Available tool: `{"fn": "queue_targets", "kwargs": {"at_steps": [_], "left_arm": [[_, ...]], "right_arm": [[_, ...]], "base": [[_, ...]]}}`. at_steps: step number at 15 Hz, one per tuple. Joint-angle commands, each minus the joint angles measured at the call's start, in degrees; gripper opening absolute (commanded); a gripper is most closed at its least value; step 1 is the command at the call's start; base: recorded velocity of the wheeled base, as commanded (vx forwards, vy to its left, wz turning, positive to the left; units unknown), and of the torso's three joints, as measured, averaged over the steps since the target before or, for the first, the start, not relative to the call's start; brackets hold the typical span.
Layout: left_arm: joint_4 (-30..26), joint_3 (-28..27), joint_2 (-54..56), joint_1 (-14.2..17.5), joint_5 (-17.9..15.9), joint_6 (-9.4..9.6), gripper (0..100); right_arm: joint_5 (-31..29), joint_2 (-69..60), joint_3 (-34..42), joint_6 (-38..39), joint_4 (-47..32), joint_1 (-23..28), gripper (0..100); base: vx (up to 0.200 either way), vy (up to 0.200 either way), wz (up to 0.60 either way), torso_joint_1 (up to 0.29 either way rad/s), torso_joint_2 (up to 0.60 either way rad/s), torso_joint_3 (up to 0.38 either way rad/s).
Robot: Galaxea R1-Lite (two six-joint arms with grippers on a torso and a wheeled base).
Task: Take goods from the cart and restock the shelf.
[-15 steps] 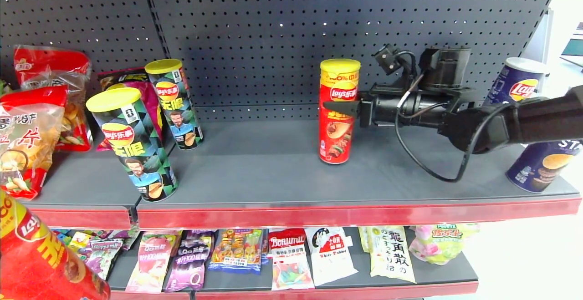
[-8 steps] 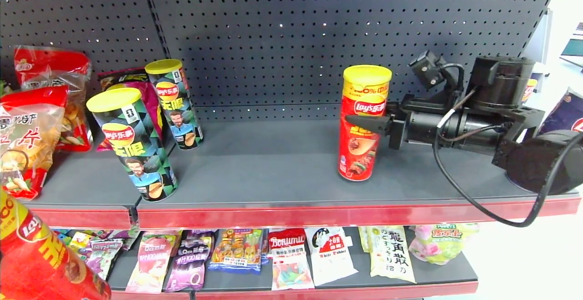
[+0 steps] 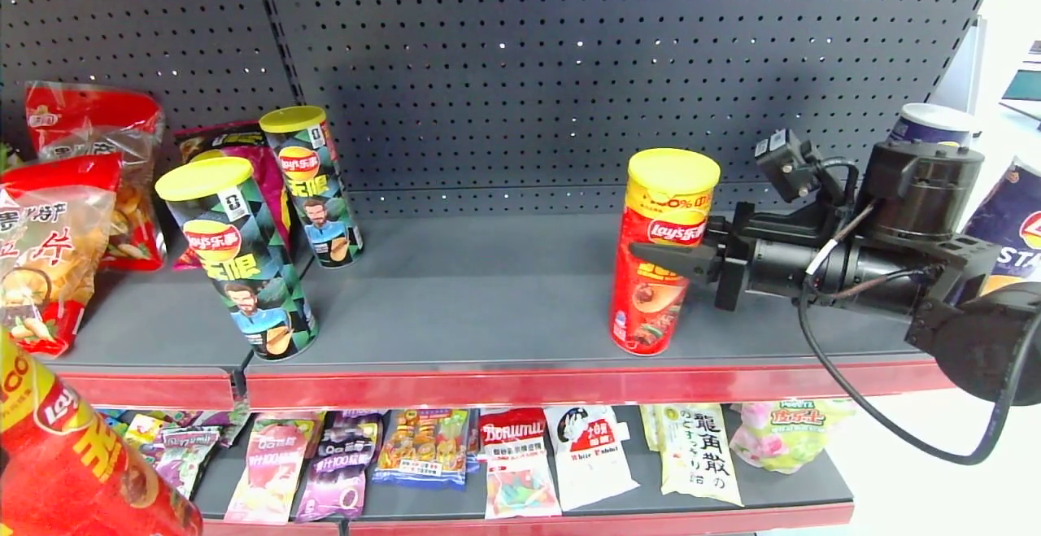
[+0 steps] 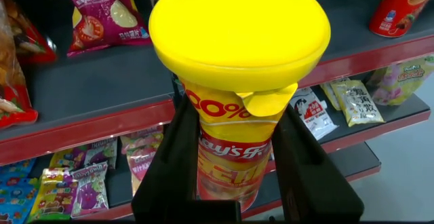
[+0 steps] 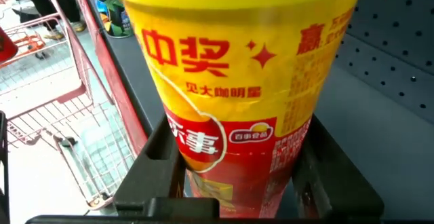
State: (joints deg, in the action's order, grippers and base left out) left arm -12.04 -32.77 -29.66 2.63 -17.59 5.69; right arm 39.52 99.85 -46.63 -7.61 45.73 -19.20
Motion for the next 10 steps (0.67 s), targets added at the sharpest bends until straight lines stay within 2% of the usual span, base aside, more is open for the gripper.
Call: {"fn": "queue_targets", "kwargs": {"at_steps": [1,10], "left_arm": [[0.0,0.0,0.0,0.0,0.0,0.02,0],[-0.1,0.1,-0.1,0.0,-0.5,0.02,0]], "right_arm": [[0.0,-0.4,0.9,0.0,-0.4,-0.2,0],[0.1,-1.7,1.9,0.0,-0.4,-0.9,0]], "base": [[0.000,0.000,0.00,0.000,0.00,0.000],[0.000,0.000,0.00,0.000,0.00,0.000]]}}
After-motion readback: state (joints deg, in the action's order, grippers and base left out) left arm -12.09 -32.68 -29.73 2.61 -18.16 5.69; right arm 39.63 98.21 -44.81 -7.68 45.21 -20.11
